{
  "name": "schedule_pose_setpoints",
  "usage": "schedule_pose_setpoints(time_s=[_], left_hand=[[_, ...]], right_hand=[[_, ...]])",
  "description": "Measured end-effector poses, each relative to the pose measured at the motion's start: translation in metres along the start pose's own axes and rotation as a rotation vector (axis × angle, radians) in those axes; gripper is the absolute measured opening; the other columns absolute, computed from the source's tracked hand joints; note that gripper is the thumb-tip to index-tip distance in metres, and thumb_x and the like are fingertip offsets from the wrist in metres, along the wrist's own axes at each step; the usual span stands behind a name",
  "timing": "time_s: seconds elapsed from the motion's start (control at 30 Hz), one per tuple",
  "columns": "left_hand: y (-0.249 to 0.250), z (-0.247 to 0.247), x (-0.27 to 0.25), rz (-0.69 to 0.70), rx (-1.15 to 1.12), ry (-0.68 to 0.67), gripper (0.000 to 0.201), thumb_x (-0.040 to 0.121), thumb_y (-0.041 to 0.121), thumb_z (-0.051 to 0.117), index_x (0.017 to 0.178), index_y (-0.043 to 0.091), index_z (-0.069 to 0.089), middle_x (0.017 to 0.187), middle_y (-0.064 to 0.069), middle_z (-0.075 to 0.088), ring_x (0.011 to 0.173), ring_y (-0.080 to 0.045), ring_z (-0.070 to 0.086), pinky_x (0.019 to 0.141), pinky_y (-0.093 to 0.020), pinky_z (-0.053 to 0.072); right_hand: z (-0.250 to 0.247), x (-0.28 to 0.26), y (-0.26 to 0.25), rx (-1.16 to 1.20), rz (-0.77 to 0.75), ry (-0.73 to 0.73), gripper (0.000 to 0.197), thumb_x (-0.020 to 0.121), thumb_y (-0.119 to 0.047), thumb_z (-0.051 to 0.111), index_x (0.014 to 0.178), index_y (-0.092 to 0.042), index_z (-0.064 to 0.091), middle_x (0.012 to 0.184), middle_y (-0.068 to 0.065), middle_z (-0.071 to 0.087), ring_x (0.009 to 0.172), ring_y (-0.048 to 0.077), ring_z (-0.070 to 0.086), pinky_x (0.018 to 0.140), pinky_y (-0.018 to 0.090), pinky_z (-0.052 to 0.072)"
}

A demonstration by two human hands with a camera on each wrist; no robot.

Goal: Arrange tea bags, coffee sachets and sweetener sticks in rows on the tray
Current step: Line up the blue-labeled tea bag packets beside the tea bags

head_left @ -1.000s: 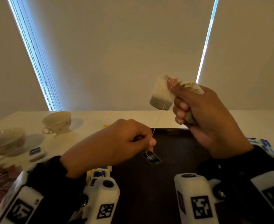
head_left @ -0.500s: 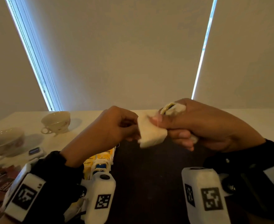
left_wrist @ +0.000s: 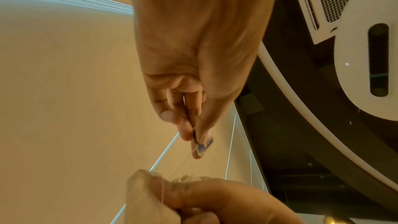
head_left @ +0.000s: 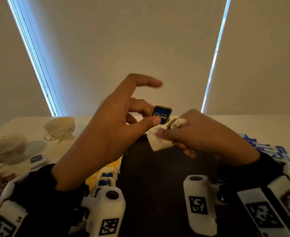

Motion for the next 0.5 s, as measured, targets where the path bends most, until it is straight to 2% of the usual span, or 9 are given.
schedule_pose_setpoints(time_s=[0.07,0.13,0.2,0.3,0.37,0.43,0.5], left_hand=[[0.003,-0.002,0.0,0.026,0.075,0.043,0.042,0.079,0.027,0.064,0.118,0.033,0.05,0.082,0.01,0.069,0.08,-0.005,0.065,0.065,-0.018,0.052],[0.006,-0.004,0.0,0.063,0.118,0.066,0.021,0.082,0.026,0.062,0.102,0.033,0.06,0.085,0.014,0.068,0.083,-0.007,0.064,0.062,-0.021,0.052],[0.007,-0.006,0.001,0.078,0.124,0.094,0.012,0.083,0.026,0.061,0.091,0.034,0.063,0.09,0.016,0.067,0.086,-0.008,0.062,0.06,-0.018,0.05],[0.007,-0.009,0.0,0.103,0.143,0.148,0.012,0.083,0.026,0.062,0.09,0.036,0.062,0.089,0.018,0.059,0.081,-0.008,0.056,0.06,-0.012,0.045],[0.007,-0.011,-0.001,0.118,0.163,0.198,0.011,0.084,0.026,0.062,0.09,0.035,0.062,0.083,0.015,0.053,0.076,-0.01,0.053,0.058,-0.017,0.046],[0.006,-0.013,-0.001,0.118,0.15,0.228,0.008,0.085,0.026,0.061,0.091,0.031,0.063,0.072,0.008,0.053,0.071,-0.016,0.053,0.058,-0.028,0.049],[0.005,-0.012,-0.001,0.108,0.096,0.224,0.007,0.086,0.024,0.061,0.091,0.029,0.062,0.068,0.0,0.057,0.065,-0.016,0.057,0.056,-0.029,0.05]], right_hand=[[-0.007,0.0,-0.001,0.034,-0.003,0.067,0.042,0.086,-0.035,0.063,0.056,-0.012,0.047,0.032,-0.006,0.043,0.03,0.006,0.041,0.039,0.019,0.037],[-0.013,-0.001,-0.003,0.066,-0.013,0.123,0.046,0.087,-0.036,0.062,0.051,-0.012,0.044,0.032,-0.006,0.041,0.03,0.006,0.04,0.038,0.017,0.038],[-0.02,-0.003,-0.004,0.093,-0.044,0.161,0.049,0.087,-0.037,0.062,0.048,-0.012,0.044,0.033,-0.005,0.042,0.031,0.007,0.041,0.038,0.016,0.039],[-0.025,-0.006,-0.004,0.118,-0.08,0.171,0.052,0.086,-0.037,0.063,0.043,-0.014,0.043,0.035,-0.003,0.044,0.032,0.008,0.041,0.038,0.016,0.038],[-0.026,-0.007,-0.004,0.126,-0.097,0.152,0.051,0.085,-0.036,0.064,0.042,-0.016,0.045,0.036,-0.002,0.045,0.033,0.009,0.042,0.038,0.017,0.039],[-0.024,-0.008,-0.004,0.123,-0.105,0.125,0.049,0.084,-0.036,0.064,0.043,-0.017,0.046,0.036,-0.002,0.046,0.033,0.009,0.044,0.039,0.017,0.04],[-0.023,-0.008,-0.005,0.109,-0.104,0.109,0.048,0.084,-0.037,0.063,0.045,-0.015,0.047,0.036,-0.003,0.046,0.033,0.008,0.044,0.039,0.017,0.04]])
Point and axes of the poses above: each hand's wrist, its own x-axis towards the middle knuckle, its own z-axis out of the palm, y = z × x, the point moved 6 cm from there along x, towards the middle knuckle
